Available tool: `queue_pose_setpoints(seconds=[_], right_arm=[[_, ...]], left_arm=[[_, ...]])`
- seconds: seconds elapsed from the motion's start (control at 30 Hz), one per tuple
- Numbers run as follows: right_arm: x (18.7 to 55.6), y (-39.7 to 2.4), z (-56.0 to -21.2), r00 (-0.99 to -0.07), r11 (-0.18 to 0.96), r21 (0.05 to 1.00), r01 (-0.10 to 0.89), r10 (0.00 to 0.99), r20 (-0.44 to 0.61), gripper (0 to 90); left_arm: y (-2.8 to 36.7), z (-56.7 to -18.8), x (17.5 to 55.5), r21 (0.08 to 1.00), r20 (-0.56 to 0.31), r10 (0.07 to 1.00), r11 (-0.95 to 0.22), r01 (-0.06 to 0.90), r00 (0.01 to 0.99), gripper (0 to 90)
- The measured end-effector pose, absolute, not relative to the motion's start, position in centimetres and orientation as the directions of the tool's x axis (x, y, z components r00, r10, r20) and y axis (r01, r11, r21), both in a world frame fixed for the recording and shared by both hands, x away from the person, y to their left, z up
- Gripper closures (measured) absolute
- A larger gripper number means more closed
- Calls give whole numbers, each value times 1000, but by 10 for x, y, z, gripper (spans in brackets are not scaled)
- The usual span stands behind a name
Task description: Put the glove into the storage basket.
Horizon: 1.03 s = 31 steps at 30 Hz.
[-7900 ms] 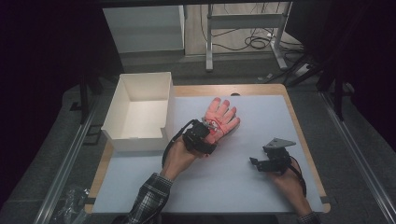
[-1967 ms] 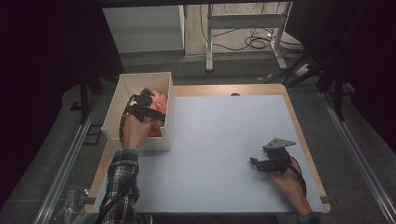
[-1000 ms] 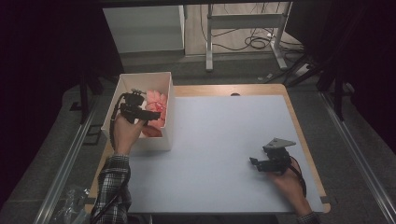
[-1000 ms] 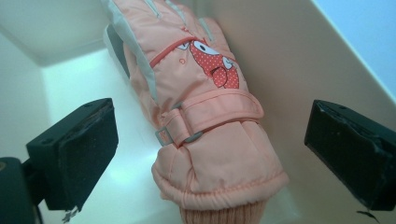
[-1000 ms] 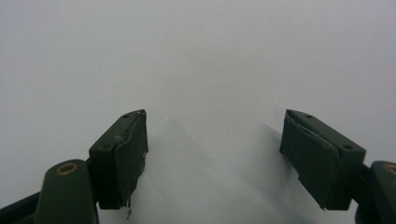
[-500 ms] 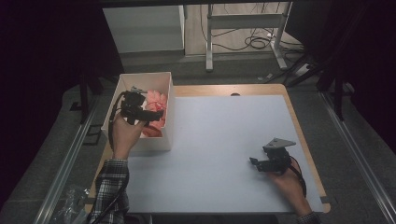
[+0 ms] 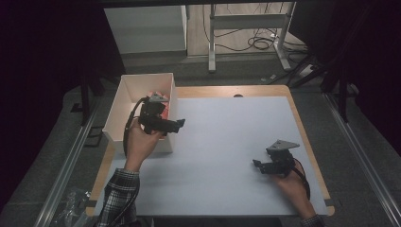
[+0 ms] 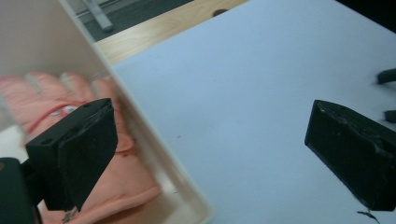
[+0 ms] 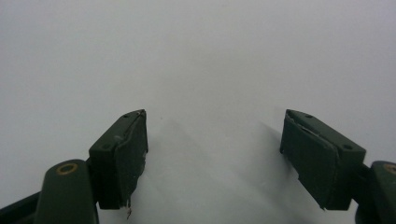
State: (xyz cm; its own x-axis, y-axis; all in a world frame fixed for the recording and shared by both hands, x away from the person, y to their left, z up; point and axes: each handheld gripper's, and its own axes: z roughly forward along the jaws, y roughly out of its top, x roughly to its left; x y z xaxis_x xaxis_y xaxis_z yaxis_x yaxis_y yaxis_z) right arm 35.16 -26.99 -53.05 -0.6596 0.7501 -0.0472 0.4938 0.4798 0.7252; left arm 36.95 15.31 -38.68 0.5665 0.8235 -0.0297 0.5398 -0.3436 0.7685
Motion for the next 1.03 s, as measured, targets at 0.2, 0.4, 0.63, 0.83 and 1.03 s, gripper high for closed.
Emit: queue_pose_setpoints(seconds=[0.2, 0.4, 0.63, 0.83, 1.03], right_arm=[[352, -270, -530, -659, 481, 725, 494, 750, -49, 234], [352, -270, -530, -659, 481, 724, 494, 750, -49, 234], [351, -270, -530, -660, 482, 724, 494, 750, -48, 234], [351, -270, -531, -660, 481, 725, 493, 750, -49, 234], [351, -270, -531, -659, 479, 726, 494, 751, -47, 234]], left_arm=[[126, -395, 357, 779, -36, 772, -376, 501, 634, 27], [104, -409, 348, 785, -48, 722, -400, 473, 690, 26], [82, -437, 340, 779, -50, 679, -432, 454, 732, 26], [70, -473, 338, 763, -74, 654, -449, 465, 753, 26], [65, -505, 337, 730, -82, 656, -473, 493, 750, 26]])
